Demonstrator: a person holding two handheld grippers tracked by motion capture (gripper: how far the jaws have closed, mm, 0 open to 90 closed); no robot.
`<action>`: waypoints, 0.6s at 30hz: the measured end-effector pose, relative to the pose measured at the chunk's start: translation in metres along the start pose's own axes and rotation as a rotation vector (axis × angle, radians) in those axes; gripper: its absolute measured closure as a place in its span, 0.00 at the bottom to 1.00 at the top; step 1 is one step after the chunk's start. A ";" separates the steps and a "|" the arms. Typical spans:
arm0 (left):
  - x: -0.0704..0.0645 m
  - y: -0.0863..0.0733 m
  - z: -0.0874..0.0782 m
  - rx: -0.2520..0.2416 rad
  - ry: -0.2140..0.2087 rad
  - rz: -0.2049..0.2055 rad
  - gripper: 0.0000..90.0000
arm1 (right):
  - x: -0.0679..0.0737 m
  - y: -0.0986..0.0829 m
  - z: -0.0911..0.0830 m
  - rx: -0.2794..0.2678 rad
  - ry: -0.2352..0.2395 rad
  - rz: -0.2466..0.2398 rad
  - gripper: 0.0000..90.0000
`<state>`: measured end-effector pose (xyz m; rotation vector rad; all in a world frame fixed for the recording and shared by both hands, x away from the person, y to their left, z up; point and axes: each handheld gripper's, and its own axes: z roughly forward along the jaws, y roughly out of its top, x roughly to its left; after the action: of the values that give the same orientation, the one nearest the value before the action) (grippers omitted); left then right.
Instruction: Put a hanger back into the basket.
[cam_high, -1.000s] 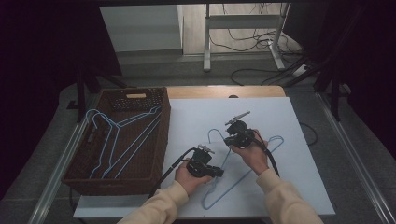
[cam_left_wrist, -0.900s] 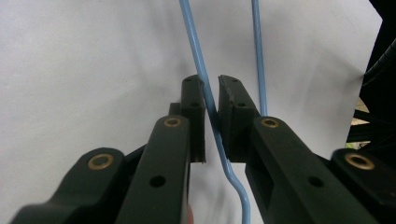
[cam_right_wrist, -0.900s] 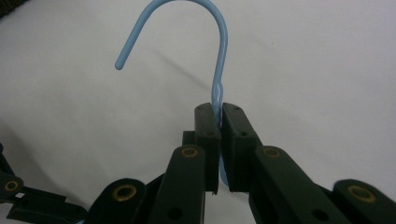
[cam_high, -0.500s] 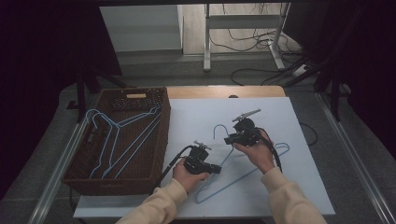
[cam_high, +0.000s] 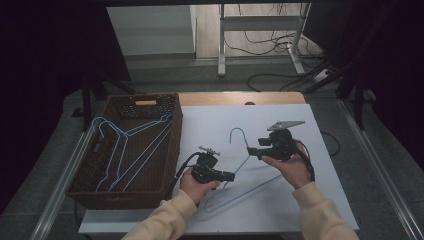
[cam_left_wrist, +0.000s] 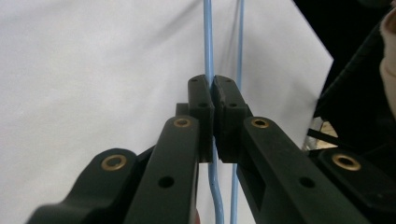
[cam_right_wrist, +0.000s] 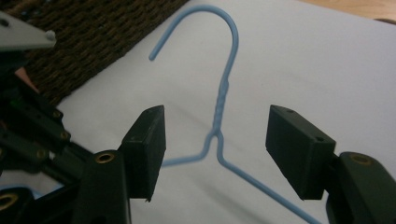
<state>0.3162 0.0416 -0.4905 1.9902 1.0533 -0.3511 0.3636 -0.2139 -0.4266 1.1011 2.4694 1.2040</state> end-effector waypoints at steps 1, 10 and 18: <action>0.000 0.000 -0.002 -0.004 -0.004 -0.001 0.97 | -0.001 -0.002 -0.004 -0.011 -0.001 -0.007 0.42; -0.004 0.001 -0.020 -0.052 -0.036 -0.014 0.97 | -0.014 -0.023 -0.033 -0.082 -0.036 0.006 0.41; -0.010 0.002 -0.040 -0.102 -0.072 -0.012 0.97 | -0.026 -0.040 -0.040 -0.093 -0.056 0.034 0.42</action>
<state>0.3064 0.0668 -0.4597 1.8685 1.0178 -0.3657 0.3423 -0.2716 -0.4338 1.1408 2.3380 1.2656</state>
